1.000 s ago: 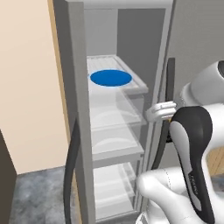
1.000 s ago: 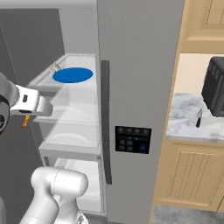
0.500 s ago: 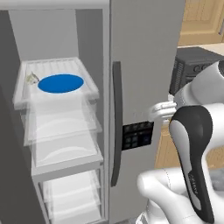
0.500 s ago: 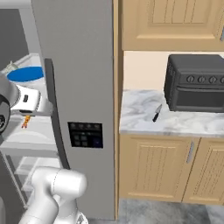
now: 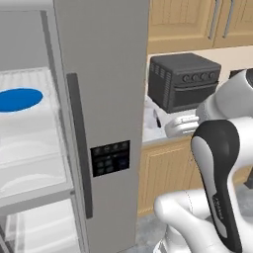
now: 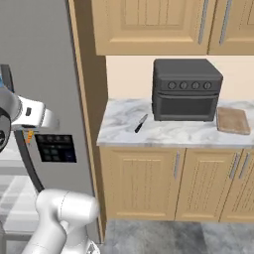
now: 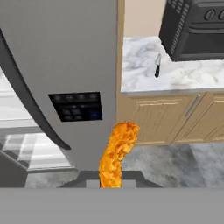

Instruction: Retrieve the shrimp from the fridge and place it on the cutting board.

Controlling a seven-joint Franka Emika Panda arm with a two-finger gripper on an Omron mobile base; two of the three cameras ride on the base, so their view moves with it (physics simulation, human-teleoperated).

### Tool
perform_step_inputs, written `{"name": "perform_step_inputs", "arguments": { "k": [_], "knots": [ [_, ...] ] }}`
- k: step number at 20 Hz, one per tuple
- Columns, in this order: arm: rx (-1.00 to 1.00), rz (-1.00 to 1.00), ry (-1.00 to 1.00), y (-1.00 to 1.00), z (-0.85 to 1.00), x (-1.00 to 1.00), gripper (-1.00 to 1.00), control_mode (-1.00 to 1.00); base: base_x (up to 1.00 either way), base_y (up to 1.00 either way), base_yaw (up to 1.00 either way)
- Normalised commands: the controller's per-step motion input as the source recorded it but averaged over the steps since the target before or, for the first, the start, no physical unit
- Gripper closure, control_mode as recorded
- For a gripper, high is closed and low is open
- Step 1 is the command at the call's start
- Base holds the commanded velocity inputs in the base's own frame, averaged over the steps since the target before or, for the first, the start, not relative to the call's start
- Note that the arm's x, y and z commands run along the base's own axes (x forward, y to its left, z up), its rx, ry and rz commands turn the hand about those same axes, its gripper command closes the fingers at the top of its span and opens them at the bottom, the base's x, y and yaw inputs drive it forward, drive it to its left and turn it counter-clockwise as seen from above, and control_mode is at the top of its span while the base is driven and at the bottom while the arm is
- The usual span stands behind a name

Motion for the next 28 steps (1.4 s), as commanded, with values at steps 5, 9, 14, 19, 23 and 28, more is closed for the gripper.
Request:
{"name": "perform_step_inputs", "arguments": {
  "k": [5,9,14,19,23,28],
  "knots": [
    [0.00,0.00,0.00,0.00,0.00,0.00,1.00,1.00,0.08,-0.89,0.00],
    [0.00,0.00,0.00,0.00,0.00,0.00,1.00,1.00,0.09,-0.91,0.00],
    [0.00,0.00,0.00,0.00,0.00,0.00,1.00,1.00,0.43,-0.90,0.01],
    [0.00,0.00,0.00,0.00,0.00,0.00,1.00,1.00,0.53,-0.84,0.06],
    [0.00,0.00,0.00,0.00,0.00,0.00,1.00,1.00,0.58,-0.77,0.11],
    [0.00,0.00,0.00,0.00,0.00,0.00,1.00,1.00,0.57,-0.68,0.12]
  ]
}}
